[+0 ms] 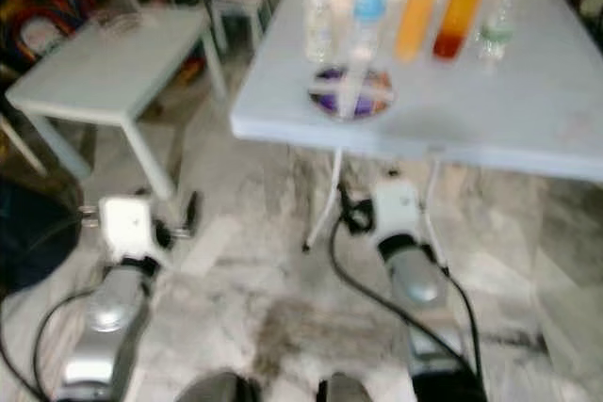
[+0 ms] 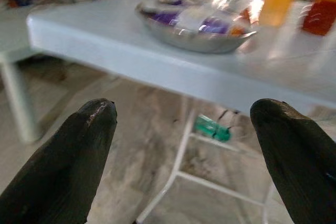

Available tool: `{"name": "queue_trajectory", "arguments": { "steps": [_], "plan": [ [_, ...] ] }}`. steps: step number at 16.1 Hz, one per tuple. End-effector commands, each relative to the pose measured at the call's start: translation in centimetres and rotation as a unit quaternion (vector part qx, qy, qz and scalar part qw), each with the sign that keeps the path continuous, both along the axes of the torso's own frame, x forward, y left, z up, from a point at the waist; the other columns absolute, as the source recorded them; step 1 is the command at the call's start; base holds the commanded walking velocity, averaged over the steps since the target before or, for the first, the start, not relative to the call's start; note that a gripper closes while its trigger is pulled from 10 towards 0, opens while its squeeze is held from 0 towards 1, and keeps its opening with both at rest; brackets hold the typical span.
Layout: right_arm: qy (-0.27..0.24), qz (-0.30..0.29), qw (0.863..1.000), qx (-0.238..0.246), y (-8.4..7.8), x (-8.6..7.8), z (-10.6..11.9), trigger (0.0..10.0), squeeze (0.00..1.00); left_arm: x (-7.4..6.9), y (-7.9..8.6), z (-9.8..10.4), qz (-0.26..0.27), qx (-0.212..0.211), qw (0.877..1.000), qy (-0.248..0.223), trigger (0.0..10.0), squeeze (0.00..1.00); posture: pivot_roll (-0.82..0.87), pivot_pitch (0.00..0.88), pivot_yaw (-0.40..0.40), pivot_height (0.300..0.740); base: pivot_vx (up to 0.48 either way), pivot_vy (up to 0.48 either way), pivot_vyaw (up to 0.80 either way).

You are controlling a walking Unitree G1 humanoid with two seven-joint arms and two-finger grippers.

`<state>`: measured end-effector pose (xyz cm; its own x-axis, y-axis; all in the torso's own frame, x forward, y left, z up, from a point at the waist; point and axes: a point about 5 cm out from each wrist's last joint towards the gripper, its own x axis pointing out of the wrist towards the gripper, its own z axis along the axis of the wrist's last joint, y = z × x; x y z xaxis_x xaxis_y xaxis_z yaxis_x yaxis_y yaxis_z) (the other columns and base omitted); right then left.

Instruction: Restocking fridge

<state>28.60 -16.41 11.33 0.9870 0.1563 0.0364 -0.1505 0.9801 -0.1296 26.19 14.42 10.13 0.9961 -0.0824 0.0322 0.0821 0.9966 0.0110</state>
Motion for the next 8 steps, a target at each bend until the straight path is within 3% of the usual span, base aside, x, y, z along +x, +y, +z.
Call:
{"name": "queue_trajectory", "arguments": {
  "steps": [1,2,4,6,8],
  "plan": [
    [-0.033,0.001,0.999,0.015,0.5,0.4,2.0,10.0,0.0,0.3,0.7,1.2,0.014,0.005,1.0,-0.018,10.0,0.0,-0.08,0.108,0.03,0.74,0.0,0.334,0.0],
    [-0.037,0.002,0.999,0.017,0.7,0.7,2.5,10.0,0.0,0.6,0.5,1.4,0.009,0.008,1.0,-0.024,10.0,0.0,-0.09,0.108,0.03,0.74,0.0,0.0,0.0],
    [-0.035,0.004,0.999,0.016,0.7,0.7,2.4,10.0,0.0,0.7,0.3,1.3,-0.002,0.004,1.0,-0.024,10.0,0.0,-0.09,0.105,0.031,0.74,0.0,0.0,-0.8],
    [-0.031,0.002,0.999,0.012,0.4,0.5,2.3,10.0,0.0,0.6,-0.1,1.6,-0.019,-0.007,0.999,-0.027,10.0,0.0,-0.1,0.102,0.031,0.74,0.268,0.0,-0.67],
    [-0.028,0.001,1.0,0.01,0.2,0.4,2.2,10.0,0.0,0.7,-0.4,1.7,-0.023,-0.011,0.999,-0.028,10.0,0.0,-0.1,0.103,0.03,0.74,0.298,0.0,-0.21]
  ]
}}
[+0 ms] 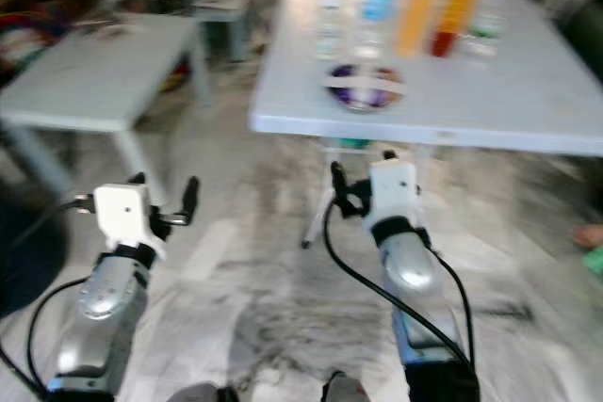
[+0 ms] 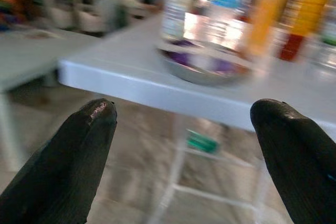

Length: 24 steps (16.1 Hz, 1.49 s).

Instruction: Restocking fridge

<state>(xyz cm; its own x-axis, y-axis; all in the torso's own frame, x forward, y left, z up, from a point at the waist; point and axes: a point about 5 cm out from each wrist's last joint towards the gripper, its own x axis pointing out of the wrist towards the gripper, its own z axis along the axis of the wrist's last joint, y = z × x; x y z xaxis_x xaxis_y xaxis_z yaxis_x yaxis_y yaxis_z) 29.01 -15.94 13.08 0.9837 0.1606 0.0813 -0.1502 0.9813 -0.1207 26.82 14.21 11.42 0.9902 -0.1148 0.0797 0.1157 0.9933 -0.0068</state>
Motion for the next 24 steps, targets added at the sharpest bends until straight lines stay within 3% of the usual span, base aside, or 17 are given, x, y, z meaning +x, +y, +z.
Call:
{"name": "queue_trajectory", "arguments": {
  "steps": [1,15,18,24],
  "plan": [
    [-0.005,-0.001,1.0,0.002,-0.17,-0.05,0.45,10.0,0.0,0.11,-0.25,0.43,-0.008,-0.002,1.0,-0.006,10.0,0.0,-0.1,0.103,0.03,0.74,0.304,0.0,0.0],
    [0.002,0.007,1.0,-0.002,0.21,0.1,0.17,10.0,0.0,0.42,-0.61,0.2,-0.019,-0.007,1.0,-0.003,10.0,0.0,-0.1,0.099,0.03,0.74,0.351,0.0,0.0],
    [0.006,0.01,1.0,-0.002,0.27,0.01,-0.16,10.0,0.0,0.4,-0.69,0.15,-0.021,-0.008,1.0,-0.004,10.0,0.0,-0.1,0.099,0.027,0.74,0.46,0.0,-0.8],
    [0.0,0.016,1.0,0.003,0.72,0.04,0.23,10.0,0.0,0.39,-0.96,0.16,-0.025,-0.017,1.0,-0.005,10.0,0.0,-0.1,0.101,0.026,0.74,0.373,0.0,0.0]
  ]
}}
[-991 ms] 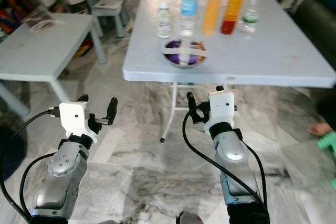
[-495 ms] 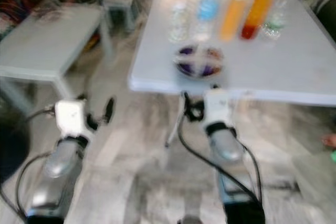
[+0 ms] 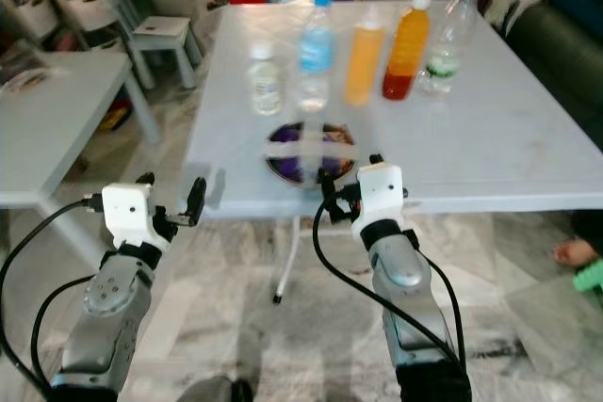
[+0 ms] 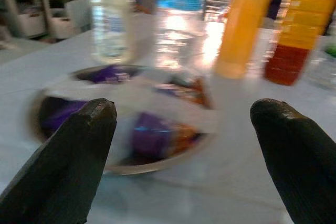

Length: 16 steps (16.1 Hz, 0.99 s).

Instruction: Restocking fridge

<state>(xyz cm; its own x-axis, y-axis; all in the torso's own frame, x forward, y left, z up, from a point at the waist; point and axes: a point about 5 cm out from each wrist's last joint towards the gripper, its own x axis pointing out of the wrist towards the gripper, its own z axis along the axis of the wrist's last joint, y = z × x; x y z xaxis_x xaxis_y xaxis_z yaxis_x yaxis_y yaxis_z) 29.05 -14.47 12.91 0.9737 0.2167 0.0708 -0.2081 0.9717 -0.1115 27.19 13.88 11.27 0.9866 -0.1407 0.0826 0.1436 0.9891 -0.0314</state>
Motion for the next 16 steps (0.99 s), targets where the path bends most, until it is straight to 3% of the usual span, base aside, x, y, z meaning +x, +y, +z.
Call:
{"name": "queue_trajectory", "arguments": {
  "steps": [1,6,10,16],
  "plan": [
    [-0.008,-0.012,1.0,0.001,-0.6,0.0,0.5,10.0,0.0,0.0,-0.7,0.4,-0.012,-0.01,1.0,-0.008,10.0,0.0,-0.1,0.101,0.026,0.74,0.0,0.0,0.0],
    [0.006,-0.005,1.0,0.011,-0.2,-0.3,0.0,10.0,0.0,0.0,-0.5,0.5,-0.011,-0.008,1.0,-0.014,10.0,0.0,-0.1,0.105,0.025,0.74,0.0,0.0,0.0],
    [0.064,-0.015,0.992,0.105,0.7,0.8,-0.1,10.0,0.0,0.0,-0.7,0.7,-0.015,-0.008,1.0,-0.016,10.0,0.0,-0.1,0.112,0.027,0.74,0.0,0.0,0.0],
    [0.133,-0.015,0.977,0.166,1.2,1.5,-1.0,10.0,0.0,0.0,-1.1,0.6,-0.017,-0.009,1.0,-0.016,10.0,0.0,-0.09,0.114,0.02,0.74,0.0,0.0,0.0]
  ]
}}
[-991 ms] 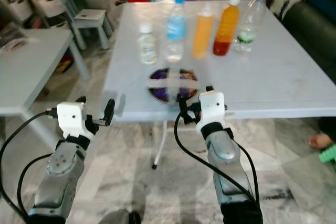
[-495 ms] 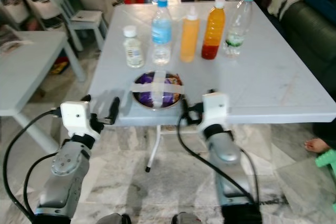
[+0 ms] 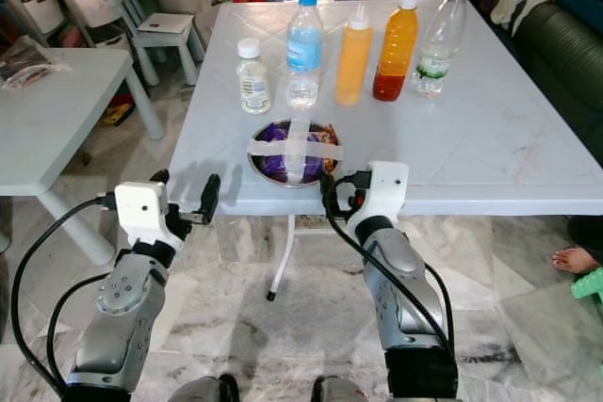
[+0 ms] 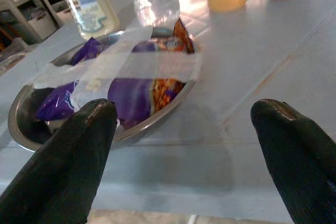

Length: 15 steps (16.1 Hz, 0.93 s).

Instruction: Restocking fridge

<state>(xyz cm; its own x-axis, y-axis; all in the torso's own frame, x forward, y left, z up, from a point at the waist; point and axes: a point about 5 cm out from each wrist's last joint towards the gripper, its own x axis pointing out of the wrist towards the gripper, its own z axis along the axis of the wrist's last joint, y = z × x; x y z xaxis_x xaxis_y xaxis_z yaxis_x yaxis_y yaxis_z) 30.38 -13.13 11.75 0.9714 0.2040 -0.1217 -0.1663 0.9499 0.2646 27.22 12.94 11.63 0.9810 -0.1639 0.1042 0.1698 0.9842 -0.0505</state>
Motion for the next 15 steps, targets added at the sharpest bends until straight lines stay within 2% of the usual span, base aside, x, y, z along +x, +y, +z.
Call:
{"name": "queue_trajectory", "arguments": {
  "steps": [1,2,7,9,11,15],
  "plan": [
    [0.02,0.004,1.0,0.021,0.5,0.4,0.0,10.0,0.0,-0.1,-0.2,0.2,-0.006,0.002,1.0,-0.005,10.0,0.0,-0.09,0.114,0.02,0.74,0.0,0.0,0.0],
    [0.02,0.021,0.999,0.025,1.3,0.7,0.3,10.0,0.0,-0.2,-0.4,0.1,-0.009,0.002,1.0,-0.004,10.0,0.0,-0.09,0.114,0.02,0.74,0.0,0.0,0.0],
    [0.023,0.053,0.997,0.06,3.0,1.1,1.1,10.0,0.0,-0.1,-0.5,0.2,-0.01,0.001,1.0,-0.004,10.0,0.0,-0.09,0.118,0.023,0.74,0.0,0.0,0.0],
    [0.053,0.062,0.993,0.088,3.6,1.1,0.8,10.0,0.0,-0.1,-0.6,0.3,-0.013,0.001,1.0,-0.005,10.0,0.0,-0.09,0.119,0.023,0.74,0.0,0.0,0.0],
    [0.065,0.07,0.992,0.08,3.8,1.1,0.6,10.0,0.0,-0.1,-0.6,0.3,-0.013,0.003,1.0,-0.005,10.0,0.0,-0.09,0.121,0.024,0.74,0.0,0.0,0.0],
    [0.061,0.06,0.992,0.095,3.7,1.3,1.2,10.0,0.0,-0.1,-0.5,0.3,-0.011,0.004,1.0,-0.006,10.0,0.0,-0.08,0.122,0.025,0.74,0.0,0.0,0.0]
  ]
}}
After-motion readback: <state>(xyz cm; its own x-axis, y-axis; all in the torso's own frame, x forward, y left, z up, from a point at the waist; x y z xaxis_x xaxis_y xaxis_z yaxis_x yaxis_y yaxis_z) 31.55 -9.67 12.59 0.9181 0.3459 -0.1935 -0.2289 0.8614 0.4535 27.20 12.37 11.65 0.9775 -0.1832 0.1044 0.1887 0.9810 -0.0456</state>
